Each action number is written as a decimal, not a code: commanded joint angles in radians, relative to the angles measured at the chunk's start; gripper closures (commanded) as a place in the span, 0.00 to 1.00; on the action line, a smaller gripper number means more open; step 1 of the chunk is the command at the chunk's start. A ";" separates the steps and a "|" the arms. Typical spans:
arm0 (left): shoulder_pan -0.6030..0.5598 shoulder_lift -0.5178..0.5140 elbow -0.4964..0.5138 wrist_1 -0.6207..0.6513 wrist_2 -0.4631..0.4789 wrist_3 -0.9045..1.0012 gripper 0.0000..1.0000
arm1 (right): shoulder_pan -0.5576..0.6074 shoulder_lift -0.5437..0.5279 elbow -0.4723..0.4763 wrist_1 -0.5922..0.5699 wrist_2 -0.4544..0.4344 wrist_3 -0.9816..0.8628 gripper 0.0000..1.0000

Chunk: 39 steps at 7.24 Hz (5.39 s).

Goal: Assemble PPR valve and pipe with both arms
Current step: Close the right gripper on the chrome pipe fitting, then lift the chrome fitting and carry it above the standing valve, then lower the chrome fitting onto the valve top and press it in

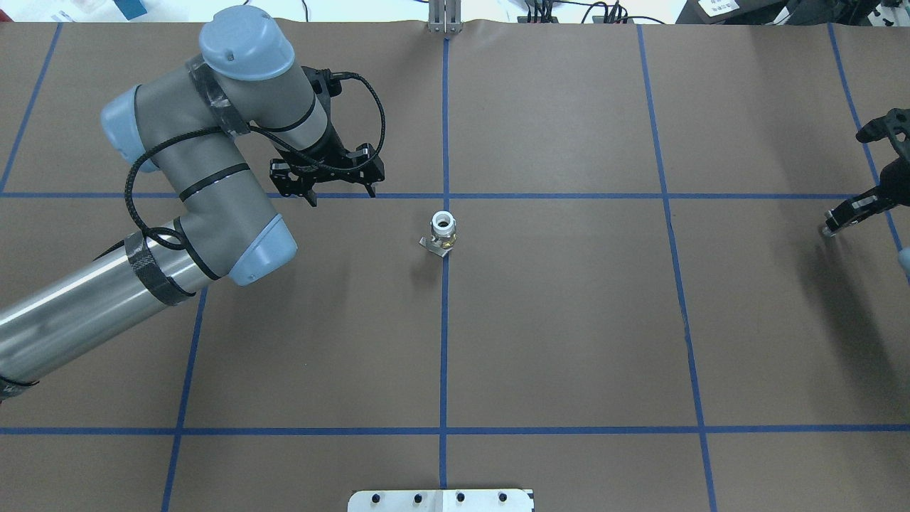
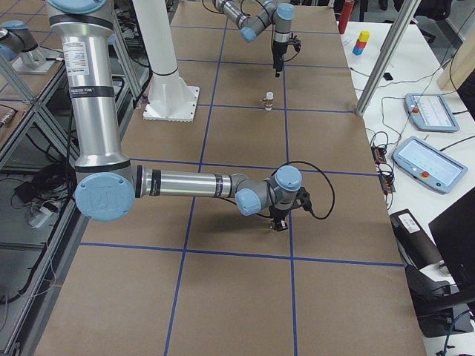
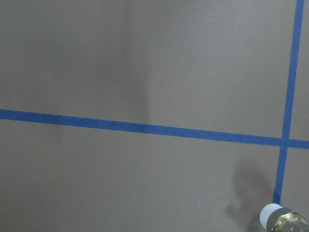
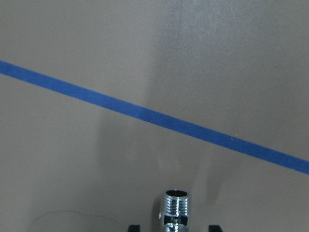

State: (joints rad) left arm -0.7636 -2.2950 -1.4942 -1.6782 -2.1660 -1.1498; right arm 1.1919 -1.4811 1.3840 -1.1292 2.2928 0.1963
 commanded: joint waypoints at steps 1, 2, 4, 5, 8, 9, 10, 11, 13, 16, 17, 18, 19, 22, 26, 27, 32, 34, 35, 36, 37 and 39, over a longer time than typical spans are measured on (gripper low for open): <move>0.001 0.000 0.002 0.000 0.000 -0.001 0.00 | 0.002 -0.008 0.004 0.002 0.005 0.000 0.46; 0.001 0.000 0.002 0.000 0.000 0.001 0.00 | 0.003 -0.008 0.006 0.002 0.007 0.000 0.49; 0.001 0.000 0.000 0.000 0.000 0.001 0.00 | 0.003 -0.014 0.006 0.003 0.007 0.000 0.72; 0.001 0.000 0.002 0.000 0.000 -0.001 0.00 | 0.003 -0.015 0.006 0.003 0.007 0.000 0.95; 0.000 0.002 0.000 0.000 0.000 0.001 0.00 | 0.102 0.014 0.050 -0.068 0.104 0.002 1.00; -0.002 0.017 -0.007 -0.005 -0.002 0.004 0.00 | 0.126 0.054 0.114 -0.190 0.129 0.002 1.00; -0.012 0.050 -0.039 -0.008 -0.002 0.027 0.00 | 0.126 0.133 0.165 -0.337 0.128 0.006 1.00; -0.037 0.116 -0.110 -0.002 0.002 0.132 0.00 | 0.117 0.250 0.182 -0.494 0.117 0.015 1.00; -0.130 0.260 -0.202 -0.003 -0.005 0.319 0.00 | 0.022 0.431 0.222 -0.668 0.084 0.189 1.00; -0.259 0.360 -0.201 -0.002 -0.105 0.519 0.00 | -0.257 0.655 0.213 -0.672 -0.066 0.708 1.00; -0.290 0.367 -0.199 0.000 -0.144 0.522 0.00 | -0.355 0.730 0.198 -0.673 -0.117 0.842 1.00; -0.296 0.393 -0.199 -0.005 -0.150 0.525 0.00 | -0.427 0.818 0.150 -0.673 -0.159 0.930 1.00; -0.298 0.419 -0.196 -0.012 -0.144 0.563 0.00 | -0.481 0.893 0.098 -0.672 -0.194 0.981 1.00; -0.298 0.417 -0.161 -0.012 -0.141 0.562 0.00 | -0.526 0.960 0.003 -0.667 -0.236 0.991 1.00; -0.298 0.416 -0.164 -0.012 -0.141 0.567 0.00 | -0.534 0.949 -0.008 -0.663 -0.236 0.983 1.00; -0.298 0.416 -0.162 -0.012 -0.141 0.567 0.00 | -0.532 0.950 -0.014 -0.661 -0.236 0.983 1.00; -0.298 0.416 -0.161 -0.012 -0.141 0.568 0.00 | -0.545 0.949 -0.031 -0.661 -0.236 0.979 1.00; -0.298 0.416 -0.159 -0.012 -0.141 0.567 0.00 | -0.549 0.949 -0.031 -0.661 -0.236 0.979 1.00; -0.298 0.416 -0.159 -0.012 -0.141 0.567 0.00 | -0.551 0.947 -0.033 -0.659 -0.236 0.977 1.00; -0.298 0.416 -0.159 -0.012 -0.141 0.567 0.00 | -0.551 0.949 -0.042 -0.659 -0.236 0.976 1.00; -0.298 0.416 -0.159 -0.012 -0.141 0.567 0.00 | -0.551 0.950 -0.043 -0.658 -0.236 0.974 1.00; -0.298 0.416 -0.155 -0.012 -0.141 0.568 0.00 | -0.552 0.950 -0.043 -0.658 -0.236 0.974 1.00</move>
State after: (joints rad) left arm -1.0615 -1.8791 -1.6517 -1.6904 -2.3071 -0.5819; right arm 0.6407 -0.5311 1.3414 -1.7873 2.0571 1.1707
